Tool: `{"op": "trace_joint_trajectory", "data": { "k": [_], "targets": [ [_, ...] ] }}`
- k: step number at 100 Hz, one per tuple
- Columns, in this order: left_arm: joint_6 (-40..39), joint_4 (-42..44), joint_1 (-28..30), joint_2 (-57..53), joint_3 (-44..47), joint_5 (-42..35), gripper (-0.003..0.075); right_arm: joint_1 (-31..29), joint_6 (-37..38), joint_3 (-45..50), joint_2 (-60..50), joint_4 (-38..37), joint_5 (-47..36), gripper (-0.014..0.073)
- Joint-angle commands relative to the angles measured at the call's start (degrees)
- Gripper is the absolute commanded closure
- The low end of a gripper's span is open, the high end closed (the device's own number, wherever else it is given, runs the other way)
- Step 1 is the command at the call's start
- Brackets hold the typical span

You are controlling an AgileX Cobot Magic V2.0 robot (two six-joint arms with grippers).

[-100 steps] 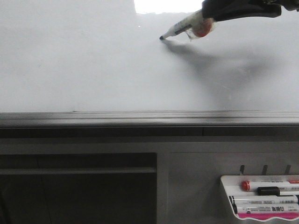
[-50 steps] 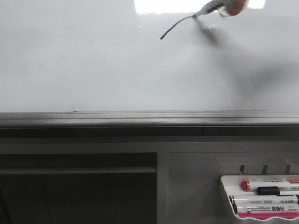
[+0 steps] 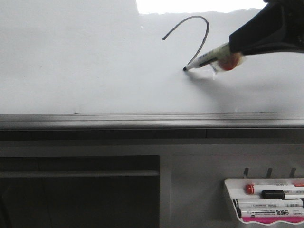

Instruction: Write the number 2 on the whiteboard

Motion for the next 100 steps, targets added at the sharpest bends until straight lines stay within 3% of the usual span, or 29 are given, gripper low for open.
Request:
{"op": "trace_joint_trajectory", "data": {
  "k": [1, 32, 58, 65, 82, 100],
  "targets": [
    [-0.5, -0.5, 0.1, -0.5, -1.5, -4.8, 0.0658, -0.6, -0.8, -1.2, 1.4, 2.1, 1.6, 0.066],
    [-0.5, -0.5, 0.1, -0.5, -1.5, -4.8, 0.0658, -0.6, 0.4, -0.3, 0.7, 2.2, -4.8, 0.066],
    [-0.5, -0.5, 0.1, -0.5, -1.5, -5.3, 0.0658, -0.6, 0.7, 5.8, -8.6, 3.1, -14.0, 0.066],
    [-0.5, -0.5, 0.1, -0.5, -1.5, -5.7, 0.0658, -0.6, 0.8, 7.3, -11.6, 3.3, -11.8, 0.066],
    [-0.5, -0.7, -0.3, -0.5, -1.5, -5.9, 0.0658, -0.6, 2.7, 7.4, -16.6, 3.3, 5.7, 0.066],
    [-0.5, -1.0, -3.7, -0.5, -1.5, -5.9, 0.0655, -0.6, 7.2, 5.1, -16.0, -0.4, 13.9, 0.066]
  ]
}}
